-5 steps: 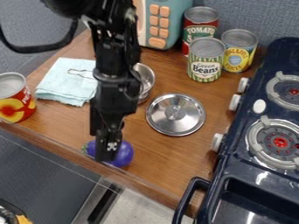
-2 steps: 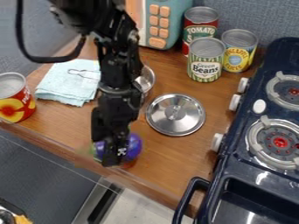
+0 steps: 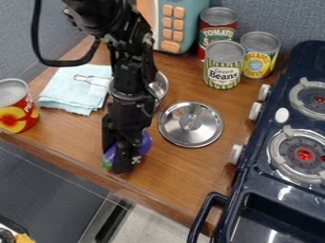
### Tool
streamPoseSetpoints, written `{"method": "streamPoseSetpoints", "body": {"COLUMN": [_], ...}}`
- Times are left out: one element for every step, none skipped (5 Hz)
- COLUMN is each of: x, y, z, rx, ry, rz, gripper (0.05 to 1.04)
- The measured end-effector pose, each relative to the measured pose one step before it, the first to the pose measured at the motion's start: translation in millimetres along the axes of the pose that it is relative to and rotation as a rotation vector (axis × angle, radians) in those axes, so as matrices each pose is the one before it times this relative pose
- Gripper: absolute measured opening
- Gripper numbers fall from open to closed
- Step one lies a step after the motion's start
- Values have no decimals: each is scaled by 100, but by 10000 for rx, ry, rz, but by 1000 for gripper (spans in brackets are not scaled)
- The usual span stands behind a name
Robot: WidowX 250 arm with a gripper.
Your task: Put the eggplant inside the silver pot
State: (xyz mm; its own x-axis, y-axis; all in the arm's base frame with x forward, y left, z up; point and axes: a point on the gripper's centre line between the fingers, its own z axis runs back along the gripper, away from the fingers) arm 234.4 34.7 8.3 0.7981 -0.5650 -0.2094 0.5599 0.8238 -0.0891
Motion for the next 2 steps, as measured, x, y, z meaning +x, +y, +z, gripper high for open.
{"method": "streamPoseSetpoints", "body": {"x": [-176,-149], "y": [302,247], "z": [-10,393], "rx": [-118,-118], "ry": [-135,-297], "rz": [158,342], "gripper": [699,699]}}
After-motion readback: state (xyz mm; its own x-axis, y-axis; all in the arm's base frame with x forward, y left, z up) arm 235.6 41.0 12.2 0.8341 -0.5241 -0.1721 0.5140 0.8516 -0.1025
